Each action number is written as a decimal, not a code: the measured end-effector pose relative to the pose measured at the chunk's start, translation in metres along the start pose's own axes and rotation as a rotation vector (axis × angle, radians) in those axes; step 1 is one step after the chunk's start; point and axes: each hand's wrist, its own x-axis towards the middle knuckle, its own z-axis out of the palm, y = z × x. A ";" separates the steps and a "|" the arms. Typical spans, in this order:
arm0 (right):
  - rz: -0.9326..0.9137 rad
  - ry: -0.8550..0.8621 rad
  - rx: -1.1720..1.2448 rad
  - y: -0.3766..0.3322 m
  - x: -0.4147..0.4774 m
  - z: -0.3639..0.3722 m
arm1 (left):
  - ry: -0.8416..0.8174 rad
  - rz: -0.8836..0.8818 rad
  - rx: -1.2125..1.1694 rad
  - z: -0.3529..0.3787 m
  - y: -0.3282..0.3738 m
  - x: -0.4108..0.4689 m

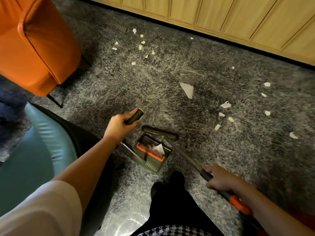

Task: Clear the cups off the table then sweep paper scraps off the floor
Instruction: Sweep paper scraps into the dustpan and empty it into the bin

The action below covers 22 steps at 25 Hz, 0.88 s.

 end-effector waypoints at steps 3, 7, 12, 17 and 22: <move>-0.001 -0.015 0.061 0.013 -0.019 -0.014 | -0.005 -0.017 0.015 -0.002 -0.002 0.003; -0.007 -0.001 0.168 0.024 -0.032 -0.029 | -0.027 -0.029 -0.012 -0.001 -0.002 0.000; -0.003 0.065 0.302 0.022 -0.033 -0.049 | -0.031 -0.007 0.010 0.002 0.004 -0.011; -0.017 0.135 0.388 0.005 -0.017 -0.091 | 0.078 -0.029 0.023 -0.027 0.009 0.022; -0.059 0.174 0.458 -0.053 0.038 -0.164 | 0.188 -0.030 0.039 -0.045 0.016 0.091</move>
